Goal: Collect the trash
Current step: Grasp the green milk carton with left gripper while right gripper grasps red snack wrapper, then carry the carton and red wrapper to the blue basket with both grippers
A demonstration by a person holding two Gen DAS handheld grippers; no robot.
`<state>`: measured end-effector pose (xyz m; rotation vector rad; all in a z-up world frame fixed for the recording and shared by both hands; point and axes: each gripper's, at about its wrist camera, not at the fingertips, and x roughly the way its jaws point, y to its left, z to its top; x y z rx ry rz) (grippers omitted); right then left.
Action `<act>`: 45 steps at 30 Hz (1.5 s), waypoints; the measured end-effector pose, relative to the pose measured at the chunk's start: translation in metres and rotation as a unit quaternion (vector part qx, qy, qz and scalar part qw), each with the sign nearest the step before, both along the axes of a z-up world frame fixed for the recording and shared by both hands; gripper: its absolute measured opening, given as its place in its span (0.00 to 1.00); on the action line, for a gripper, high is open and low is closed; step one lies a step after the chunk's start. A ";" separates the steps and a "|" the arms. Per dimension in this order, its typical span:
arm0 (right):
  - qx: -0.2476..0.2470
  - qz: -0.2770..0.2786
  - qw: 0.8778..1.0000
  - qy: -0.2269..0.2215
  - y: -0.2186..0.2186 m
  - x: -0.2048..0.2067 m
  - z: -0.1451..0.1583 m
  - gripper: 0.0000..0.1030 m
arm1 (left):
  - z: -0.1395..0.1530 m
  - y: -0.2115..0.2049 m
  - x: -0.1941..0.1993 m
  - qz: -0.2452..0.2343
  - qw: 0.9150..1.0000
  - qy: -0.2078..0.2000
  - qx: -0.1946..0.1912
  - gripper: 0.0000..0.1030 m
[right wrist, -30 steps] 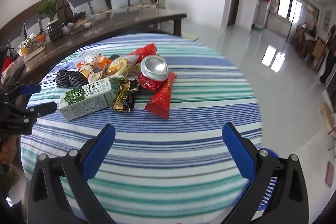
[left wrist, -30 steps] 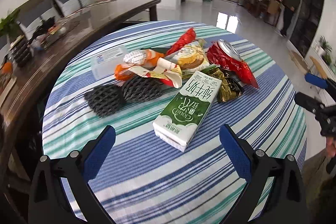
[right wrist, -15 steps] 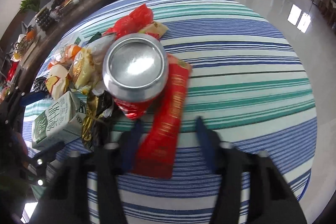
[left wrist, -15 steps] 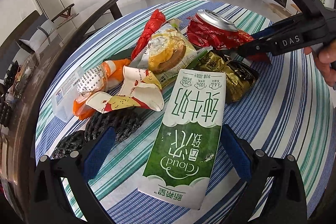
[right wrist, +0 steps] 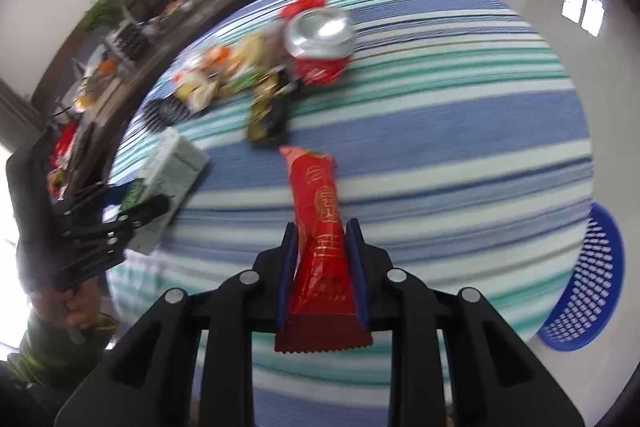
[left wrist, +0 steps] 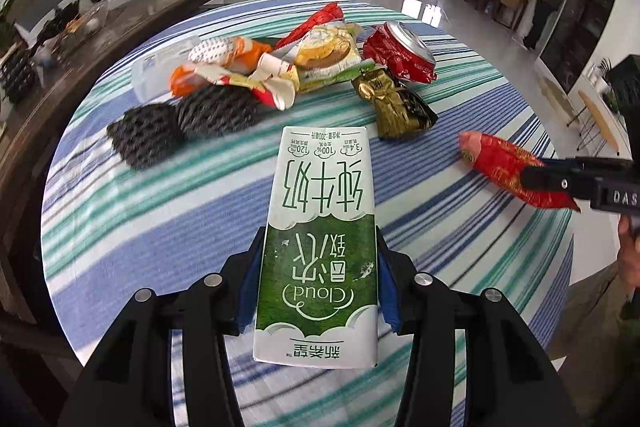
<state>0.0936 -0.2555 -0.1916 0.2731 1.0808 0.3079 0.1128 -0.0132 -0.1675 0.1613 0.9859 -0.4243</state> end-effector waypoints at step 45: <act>-0.012 -0.001 0.998 -0.064 -0.015 0.018 0.043 0.11 | 0.047 -0.050 -0.014 -0.077 0.996 -0.014 -0.037 0.47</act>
